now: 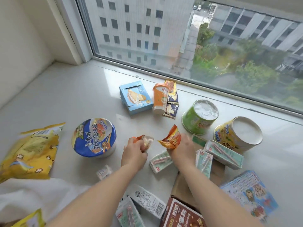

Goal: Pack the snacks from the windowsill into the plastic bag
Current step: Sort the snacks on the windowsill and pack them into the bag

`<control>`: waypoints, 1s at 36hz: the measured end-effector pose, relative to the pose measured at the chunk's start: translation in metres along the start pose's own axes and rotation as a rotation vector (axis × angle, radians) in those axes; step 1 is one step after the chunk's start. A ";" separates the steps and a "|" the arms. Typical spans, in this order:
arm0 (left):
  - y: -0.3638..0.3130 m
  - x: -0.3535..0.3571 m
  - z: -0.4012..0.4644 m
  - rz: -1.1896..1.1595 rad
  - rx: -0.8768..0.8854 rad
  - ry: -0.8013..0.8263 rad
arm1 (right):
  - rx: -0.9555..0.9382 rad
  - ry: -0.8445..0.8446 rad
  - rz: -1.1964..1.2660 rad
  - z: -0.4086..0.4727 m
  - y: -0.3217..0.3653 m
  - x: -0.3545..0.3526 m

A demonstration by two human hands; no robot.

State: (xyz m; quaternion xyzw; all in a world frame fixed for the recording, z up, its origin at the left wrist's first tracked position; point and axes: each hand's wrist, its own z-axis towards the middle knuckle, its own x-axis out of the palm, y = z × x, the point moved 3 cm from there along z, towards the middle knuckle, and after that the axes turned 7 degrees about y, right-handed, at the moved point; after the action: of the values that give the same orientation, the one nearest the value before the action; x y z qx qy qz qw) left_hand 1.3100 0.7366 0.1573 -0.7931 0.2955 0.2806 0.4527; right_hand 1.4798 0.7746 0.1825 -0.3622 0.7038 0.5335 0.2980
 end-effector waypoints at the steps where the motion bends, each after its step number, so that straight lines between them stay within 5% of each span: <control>1: -0.002 -0.001 -0.013 -0.047 0.027 -0.034 | -0.001 -0.015 0.035 -0.012 0.002 -0.003; 6: -0.007 -0.022 -0.082 -0.265 0.136 -0.192 | -0.033 -0.019 0.193 -0.080 0.022 -0.033; 11: 0.006 -0.042 -0.171 -0.421 0.177 -0.277 | -0.029 0.141 0.411 -0.169 0.025 -0.045; 15: 0.032 -0.052 -0.235 -0.442 0.173 -0.377 | -0.056 0.254 0.904 -0.227 0.026 -0.027; 20: 0.080 -0.065 -0.300 -0.435 0.124 -0.511 | -0.085 0.463 1.010 -0.276 0.046 0.010; 27: 0.156 -0.091 -0.331 -0.487 -0.076 -0.570 | -0.115 0.583 0.781 -0.316 0.091 0.064; 36: 0.197 -0.098 -0.295 -0.076 -0.085 -0.133 | -0.114 0.330 0.125 -0.329 0.116 0.152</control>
State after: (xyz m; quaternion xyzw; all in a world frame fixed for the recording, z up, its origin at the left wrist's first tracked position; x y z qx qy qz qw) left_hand 1.1548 0.4148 0.2462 -0.8018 0.2222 0.3274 0.4478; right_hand 1.2880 0.4465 0.2056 -0.4166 0.7329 0.5234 0.1239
